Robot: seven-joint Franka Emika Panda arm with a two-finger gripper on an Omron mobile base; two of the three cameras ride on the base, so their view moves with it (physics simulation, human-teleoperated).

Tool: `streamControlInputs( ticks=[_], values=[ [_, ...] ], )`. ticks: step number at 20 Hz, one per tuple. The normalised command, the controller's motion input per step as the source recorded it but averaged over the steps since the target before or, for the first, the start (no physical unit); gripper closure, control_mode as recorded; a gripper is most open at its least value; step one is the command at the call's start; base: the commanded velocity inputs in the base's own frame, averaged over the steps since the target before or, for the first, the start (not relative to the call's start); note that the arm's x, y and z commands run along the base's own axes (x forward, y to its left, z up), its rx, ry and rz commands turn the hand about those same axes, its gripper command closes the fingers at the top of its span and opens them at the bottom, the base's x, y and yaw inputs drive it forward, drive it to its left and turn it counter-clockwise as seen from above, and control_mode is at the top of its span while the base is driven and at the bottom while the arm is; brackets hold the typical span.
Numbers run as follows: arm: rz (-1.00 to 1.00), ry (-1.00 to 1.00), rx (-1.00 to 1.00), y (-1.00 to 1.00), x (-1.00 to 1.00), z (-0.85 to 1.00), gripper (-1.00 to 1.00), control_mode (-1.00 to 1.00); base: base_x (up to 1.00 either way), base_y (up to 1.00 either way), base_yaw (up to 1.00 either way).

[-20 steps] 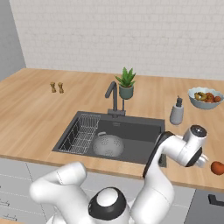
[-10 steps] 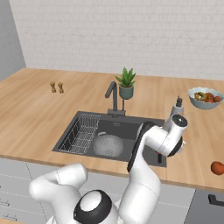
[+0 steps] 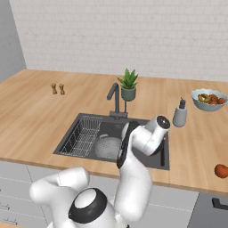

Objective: Put the colander in the sink, put the orange, apple in the colander, and turn on the sink faucet and pour water over the colander.

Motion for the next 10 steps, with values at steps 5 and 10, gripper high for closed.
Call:
streamControlInputs(
  ticks=[5,10],
  values=[
    [0.07,0.25,0.01,0.49,0.91,-0.11,1.0,-1.0,0.0,0.0,0.0],
    [0.03,0.11,0.0,0.46,0.52,-0.27,1.0,-1.0,0.0,0.0,0.0]
  ],
)
